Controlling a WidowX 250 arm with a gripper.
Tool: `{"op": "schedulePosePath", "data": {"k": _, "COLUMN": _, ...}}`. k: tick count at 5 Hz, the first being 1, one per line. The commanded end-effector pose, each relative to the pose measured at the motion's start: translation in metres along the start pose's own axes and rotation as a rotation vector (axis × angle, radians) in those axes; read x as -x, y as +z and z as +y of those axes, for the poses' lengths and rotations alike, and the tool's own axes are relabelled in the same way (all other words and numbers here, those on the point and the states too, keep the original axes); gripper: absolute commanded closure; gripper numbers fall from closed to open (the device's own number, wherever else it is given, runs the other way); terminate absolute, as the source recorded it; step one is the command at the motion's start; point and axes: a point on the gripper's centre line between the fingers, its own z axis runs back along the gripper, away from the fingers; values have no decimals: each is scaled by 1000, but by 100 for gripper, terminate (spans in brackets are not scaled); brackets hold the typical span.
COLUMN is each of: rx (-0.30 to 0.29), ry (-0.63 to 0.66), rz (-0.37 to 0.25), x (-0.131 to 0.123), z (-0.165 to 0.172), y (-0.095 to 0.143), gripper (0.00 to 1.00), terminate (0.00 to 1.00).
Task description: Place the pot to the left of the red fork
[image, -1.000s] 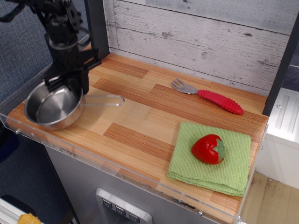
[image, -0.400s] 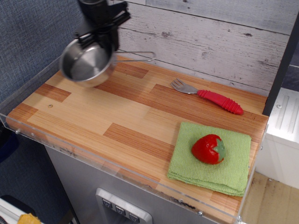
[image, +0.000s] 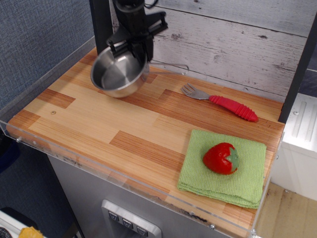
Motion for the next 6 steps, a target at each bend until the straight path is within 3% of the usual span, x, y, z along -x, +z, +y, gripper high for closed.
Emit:
{"op": "schedulePosePath", "data": {"k": 1, "rx": 8, "ry": -65, "rz": -11, "x": 5, "z": -13, "y": 1, "gripper": 100, "terminate": 0}}
{"op": "schedulePosePath", "data": {"k": 3, "rx": -27, "ry": -89, "rz": 25, "x": 16, "z": -13, "y": -17, "gripper": 100, "terminate": 0}}
{"op": "schedulePosePath", "data": {"k": 4, "rx": -42, "ry": -43, "rz": -20, "x": 14, "z": -10, "y": -17, "gripper": 0, "terminate": 0}}
{"op": "schedulePosePath", "data": {"k": 6, "rx": -60, "ry": -25, "rz": -72, "x": 15, "z": -8, "y": -15, "gripper": 0, "terminate": 0}}
